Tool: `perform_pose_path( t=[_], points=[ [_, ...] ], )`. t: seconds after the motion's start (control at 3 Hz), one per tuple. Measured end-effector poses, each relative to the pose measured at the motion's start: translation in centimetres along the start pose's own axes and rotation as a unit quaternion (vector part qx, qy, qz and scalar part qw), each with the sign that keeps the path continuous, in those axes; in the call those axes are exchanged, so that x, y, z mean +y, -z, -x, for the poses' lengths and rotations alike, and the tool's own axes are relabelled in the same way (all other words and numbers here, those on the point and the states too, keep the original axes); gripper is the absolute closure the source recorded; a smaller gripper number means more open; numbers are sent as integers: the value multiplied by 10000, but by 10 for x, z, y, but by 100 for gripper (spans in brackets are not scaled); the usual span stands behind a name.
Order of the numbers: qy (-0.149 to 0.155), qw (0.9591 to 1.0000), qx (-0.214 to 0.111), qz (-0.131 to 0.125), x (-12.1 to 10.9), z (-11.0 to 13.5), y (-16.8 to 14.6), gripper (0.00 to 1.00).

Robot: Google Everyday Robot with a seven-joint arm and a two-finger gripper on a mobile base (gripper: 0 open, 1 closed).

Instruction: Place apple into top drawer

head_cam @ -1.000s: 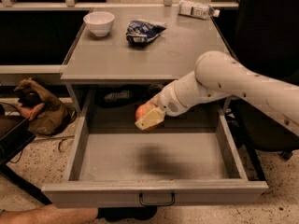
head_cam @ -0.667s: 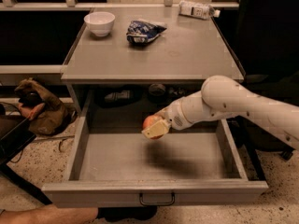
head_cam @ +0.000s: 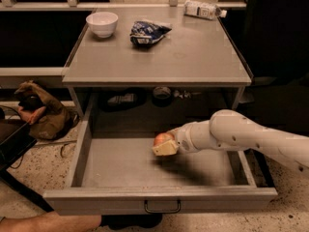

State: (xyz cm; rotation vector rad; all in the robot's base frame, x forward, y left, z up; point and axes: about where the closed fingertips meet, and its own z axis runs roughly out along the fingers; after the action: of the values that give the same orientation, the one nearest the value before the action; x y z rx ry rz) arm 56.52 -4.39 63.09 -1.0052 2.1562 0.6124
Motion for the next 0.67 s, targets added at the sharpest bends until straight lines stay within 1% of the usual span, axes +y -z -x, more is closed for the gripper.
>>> perform_pose_path(
  t=[0.33, 0.67],
  points=[
    [0, 10000, 0, 1, 0, 0, 0, 100],
    [-116, 9999, -25, -101, -4, -11, -2, 100]
  ],
)
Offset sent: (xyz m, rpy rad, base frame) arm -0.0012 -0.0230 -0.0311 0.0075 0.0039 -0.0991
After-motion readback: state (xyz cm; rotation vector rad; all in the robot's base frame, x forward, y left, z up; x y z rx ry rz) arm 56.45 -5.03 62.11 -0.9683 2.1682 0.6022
